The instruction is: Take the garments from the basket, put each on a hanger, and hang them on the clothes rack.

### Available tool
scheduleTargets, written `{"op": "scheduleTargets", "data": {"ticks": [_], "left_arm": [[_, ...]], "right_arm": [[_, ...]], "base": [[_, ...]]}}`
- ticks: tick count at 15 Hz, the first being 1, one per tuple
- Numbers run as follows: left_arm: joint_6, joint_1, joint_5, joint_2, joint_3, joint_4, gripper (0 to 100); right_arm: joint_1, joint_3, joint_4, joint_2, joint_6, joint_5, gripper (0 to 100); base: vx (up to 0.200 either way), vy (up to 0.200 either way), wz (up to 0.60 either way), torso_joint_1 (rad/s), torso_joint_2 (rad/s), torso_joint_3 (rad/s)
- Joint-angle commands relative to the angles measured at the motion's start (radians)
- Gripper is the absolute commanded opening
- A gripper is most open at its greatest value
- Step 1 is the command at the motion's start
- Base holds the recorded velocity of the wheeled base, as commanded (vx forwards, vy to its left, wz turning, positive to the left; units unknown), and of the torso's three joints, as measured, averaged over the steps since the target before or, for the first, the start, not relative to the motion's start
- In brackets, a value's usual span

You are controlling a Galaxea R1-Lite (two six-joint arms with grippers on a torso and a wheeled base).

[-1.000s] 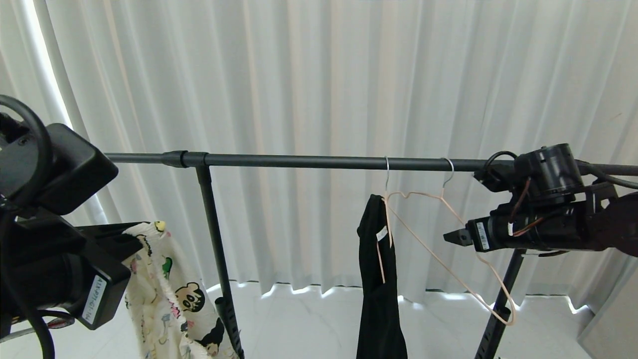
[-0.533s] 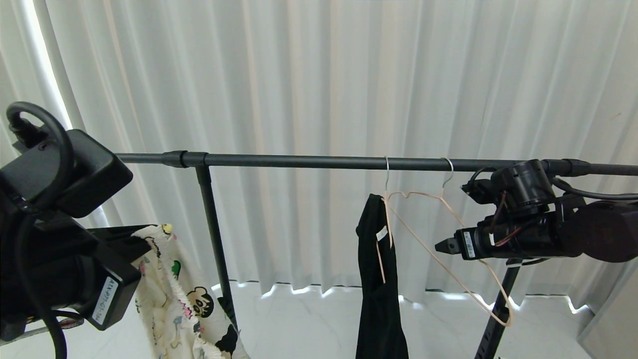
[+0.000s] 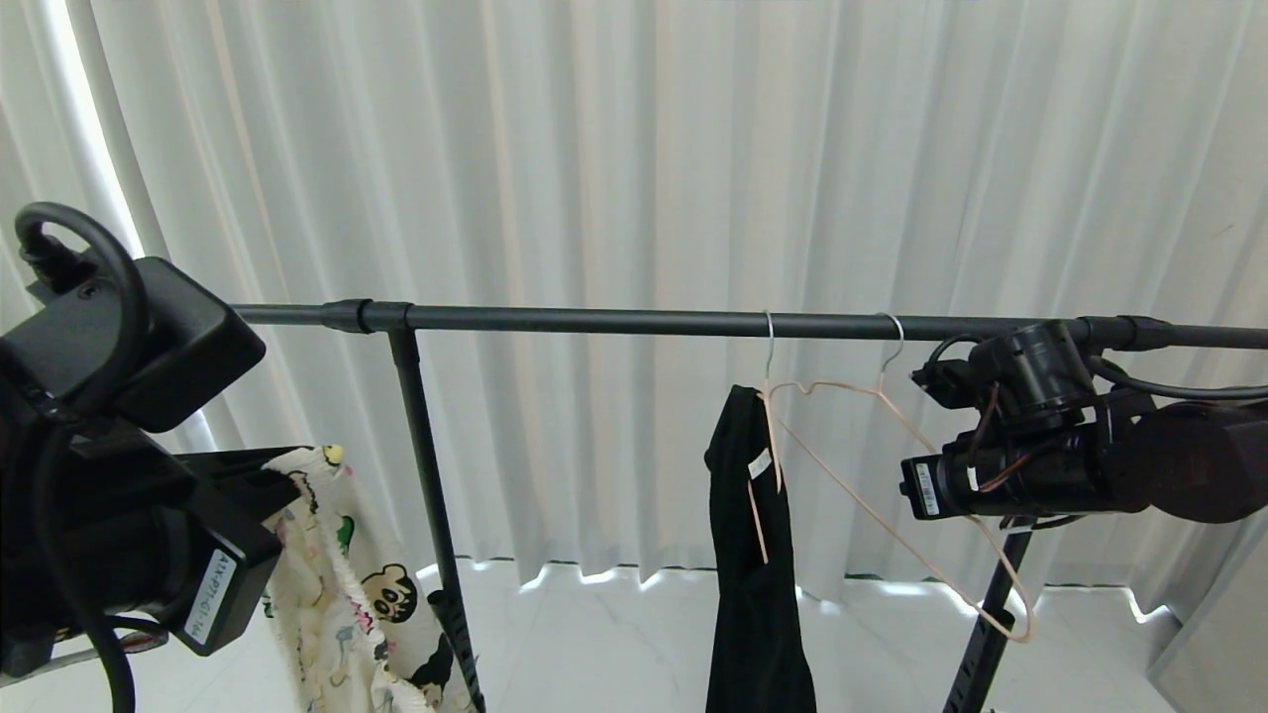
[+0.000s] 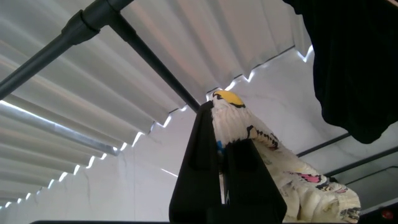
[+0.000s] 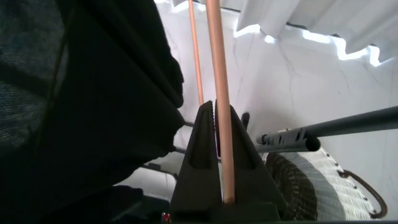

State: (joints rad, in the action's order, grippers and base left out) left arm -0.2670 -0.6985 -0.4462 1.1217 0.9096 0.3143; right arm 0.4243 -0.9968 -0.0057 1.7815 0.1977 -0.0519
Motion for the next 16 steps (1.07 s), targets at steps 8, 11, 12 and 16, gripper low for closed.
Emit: {"op": "scheduleTargets", "data": {"ticks": [8,11,12,16], "left_arm": [[0.0,-0.001,0.0,-0.017,0.0,0.0,0],[0.0,-0.001,-0.002,-0.025,0.0,0.0,0],[0.0,-0.001,0.0,-0.025,0.0,0.0,0],[-0.001,-0.001,-0.005,-0.028,0.0,0.0,0]], "right_arm": [[0.004,0.001,-0.002,-0.111,0.0,0.001,0],[0.004,0.015,-0.046,-0.143,0.0,0.001,0],[0.004,0.027,-0.063,-0.159,-0.003,0.003,0],[0.002,0.087,-0.071,-0.24,-0.011,-0.002,0]], "base": [[0.0,0.0,0.0,0.0,0.0,0.0],[0.0,0.0,0.0,0.0,0.0,0.0],[0.0,0.0,0.0,0.0,0.0,0.0],[0.0,0.0,0.0,0.0,0.0,0.0]]}}
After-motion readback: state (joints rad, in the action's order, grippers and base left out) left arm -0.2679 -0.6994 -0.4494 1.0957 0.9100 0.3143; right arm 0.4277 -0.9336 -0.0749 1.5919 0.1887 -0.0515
